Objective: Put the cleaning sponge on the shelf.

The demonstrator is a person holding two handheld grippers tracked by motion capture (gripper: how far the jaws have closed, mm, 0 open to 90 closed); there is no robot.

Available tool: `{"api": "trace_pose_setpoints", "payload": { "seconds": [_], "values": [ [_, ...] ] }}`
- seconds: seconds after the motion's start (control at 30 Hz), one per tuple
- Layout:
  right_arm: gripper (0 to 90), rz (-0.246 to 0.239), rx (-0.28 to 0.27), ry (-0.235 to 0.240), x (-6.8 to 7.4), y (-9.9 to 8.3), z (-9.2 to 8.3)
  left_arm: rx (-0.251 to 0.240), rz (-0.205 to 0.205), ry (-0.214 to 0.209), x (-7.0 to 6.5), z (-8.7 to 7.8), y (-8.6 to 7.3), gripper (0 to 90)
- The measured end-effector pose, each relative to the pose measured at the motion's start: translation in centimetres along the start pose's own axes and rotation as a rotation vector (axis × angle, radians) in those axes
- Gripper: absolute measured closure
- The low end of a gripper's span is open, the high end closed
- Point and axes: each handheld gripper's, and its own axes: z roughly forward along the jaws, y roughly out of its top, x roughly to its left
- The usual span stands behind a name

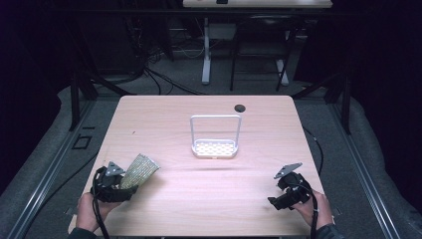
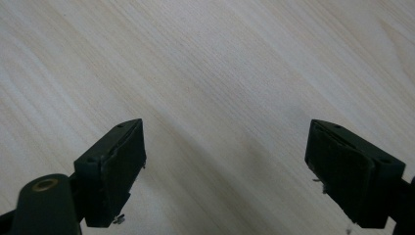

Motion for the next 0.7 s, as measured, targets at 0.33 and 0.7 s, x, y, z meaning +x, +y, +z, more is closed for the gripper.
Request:
{"api": "trace_pose_setpoints", "payload": {
  "seconds": [0.33,0.7],
  "values": [
    [14.5,-0.001,0.005,-0.002,0.0,0.0,0.0,-0.009,0.038,-0.019,-1.2,-0.5,0.8,39.2],
    [14.5,0.004,0.013,-0.002,0.0,0.0,0.2,-0.019,0.073,-0.040,-2.6,0.2,2.1,39.3]
  ]
}}
